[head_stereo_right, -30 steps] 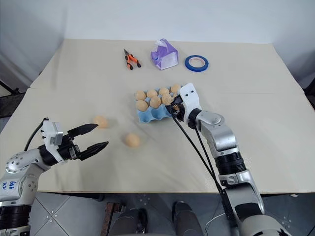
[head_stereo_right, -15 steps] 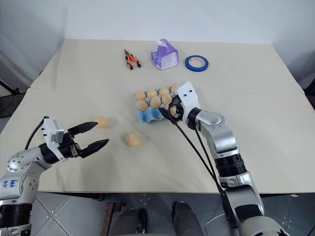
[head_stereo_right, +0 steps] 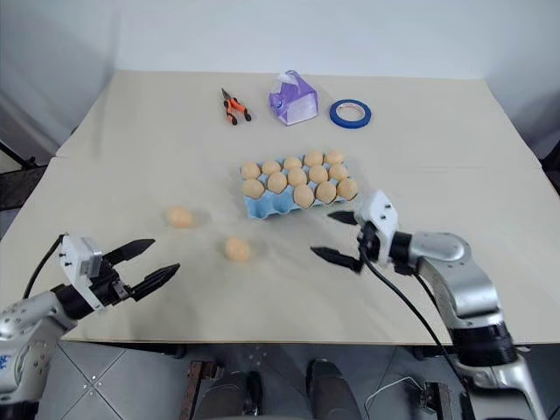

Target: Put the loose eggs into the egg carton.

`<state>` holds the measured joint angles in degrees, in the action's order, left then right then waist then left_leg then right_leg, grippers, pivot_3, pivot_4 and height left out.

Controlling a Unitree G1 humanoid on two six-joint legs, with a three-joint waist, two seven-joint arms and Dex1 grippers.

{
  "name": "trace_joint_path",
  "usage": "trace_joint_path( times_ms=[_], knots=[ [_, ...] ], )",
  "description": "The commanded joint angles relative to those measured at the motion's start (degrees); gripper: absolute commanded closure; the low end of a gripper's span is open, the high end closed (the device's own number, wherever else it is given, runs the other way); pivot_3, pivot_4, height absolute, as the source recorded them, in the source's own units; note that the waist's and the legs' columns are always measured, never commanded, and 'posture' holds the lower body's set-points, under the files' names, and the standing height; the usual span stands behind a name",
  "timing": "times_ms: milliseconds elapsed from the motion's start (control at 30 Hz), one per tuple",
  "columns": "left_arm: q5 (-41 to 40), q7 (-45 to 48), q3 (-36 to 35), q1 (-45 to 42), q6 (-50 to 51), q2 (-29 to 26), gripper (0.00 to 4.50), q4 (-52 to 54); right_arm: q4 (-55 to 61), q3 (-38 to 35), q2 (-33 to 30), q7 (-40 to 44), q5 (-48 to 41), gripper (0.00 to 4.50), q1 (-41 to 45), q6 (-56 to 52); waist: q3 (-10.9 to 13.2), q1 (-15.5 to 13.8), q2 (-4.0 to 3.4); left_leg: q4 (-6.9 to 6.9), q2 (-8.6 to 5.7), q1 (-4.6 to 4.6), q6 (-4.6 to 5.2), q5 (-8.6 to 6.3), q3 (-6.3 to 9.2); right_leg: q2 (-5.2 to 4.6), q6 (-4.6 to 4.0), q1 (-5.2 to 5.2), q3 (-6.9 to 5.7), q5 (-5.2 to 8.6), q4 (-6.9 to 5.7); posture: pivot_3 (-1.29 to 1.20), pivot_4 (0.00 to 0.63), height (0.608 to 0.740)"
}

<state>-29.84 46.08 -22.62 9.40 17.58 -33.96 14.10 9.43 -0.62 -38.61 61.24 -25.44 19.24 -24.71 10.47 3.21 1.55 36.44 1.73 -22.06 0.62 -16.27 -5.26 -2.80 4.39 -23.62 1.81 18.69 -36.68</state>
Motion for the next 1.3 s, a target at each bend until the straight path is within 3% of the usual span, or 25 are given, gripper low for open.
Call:
trace_joint_path(
  times_ms=[33,300,533,767,1067,1200,1300],
  knots=[
    [0.6,-1.0,-2.1,5.3,-3.1,1.7,0.0,4.3,3.2,-3.6,-3.4,4.8,-3.8,0.05,-2.0,1.1,0.0,0.0,0.0,0.0,0.0,0.04,0.0,0.0,0.0,0.0,-0.01,0.04,0.01,0.0,0.0,0.0,0.15,0.74],
    [1.3,-5.8,2.5,8.3,-3.4,5.5,0.0,12.5,3.6,-6.0,-5.0,6.4,-6.7,0.05,-3.4,0.2,0.0,-0.4,0.0,0.0,0.0,0.12,-0.05,0.06,0.02,-0.08,-0.17,0.13,0.01,-0.05,0.03,0.0,0.15,0.74],
    [4.9,-14.3,12.5,-2.2,1.7,8.6,0.0,14.0,4.1,-6.0,-4.6,5.1,-6.4,0.05,-3.1,0.4,0.0,-1.1,0.0,0.0,-0.03,0.07,0.01,0.09,0.0,-0.09,-0.13,0.14,-0.02,-0.07,0.14,0.0,0.15,0.74],
    [8.2,-19.4,20.1,-12.8,5.3,13.0,0.0,7.6,6.7,-6.1,-4.6,3.0,-6.4,0.05,-5.7,0.1,0.0,-1.5,-0.01,0.07,-0.02,0.06,0.02,0.1,-0.03,0.05,-0.06,0.15,-0.01,-0.11,0.09,0.0,0.15,0.74],
    [11.9,-20.1,24.0,-17.1,8.2,13.3,0.0,1.2,9.9,-6.9,-4.5,-0.5,-7.1,0.05,-7.9,-0.9,0.0,-1.6,0.0,0.69,0.04,-0.01,0.06,0.08,-0.03,0.13,0.01,0.19,0.06,-0.16,-0.27,0.0,0.15,0.74],
    [12.9,-20.3,25.0,-17.6,7.6,14.0,0.84,1.1,10.4,-7.0,-4.6,-1.5,-7.2,0.0,-8.4,-1.1,0.0,-1.6,-0.01,0.74,0.02,-0.01,0.11,0.11,-0.04,0.07,0.02,0.21,0.1,-0.25,-0.26,0.0,0.15,0.74],
    [13.1,-20.4,25.4,-17.9,8.1,14.5,1.77,1.1,10.5,-7.0,-4.7,-2.0,-7.2,0.0,-8.4,-1.1,0.0,-1.6,-0.01,0.72,0.03,-0.01,0.11,0.11,-0.03,0.07,0.01,0.2,0.09,-0.25,-0.27,0.0,0.15,0.74]
  ],
)
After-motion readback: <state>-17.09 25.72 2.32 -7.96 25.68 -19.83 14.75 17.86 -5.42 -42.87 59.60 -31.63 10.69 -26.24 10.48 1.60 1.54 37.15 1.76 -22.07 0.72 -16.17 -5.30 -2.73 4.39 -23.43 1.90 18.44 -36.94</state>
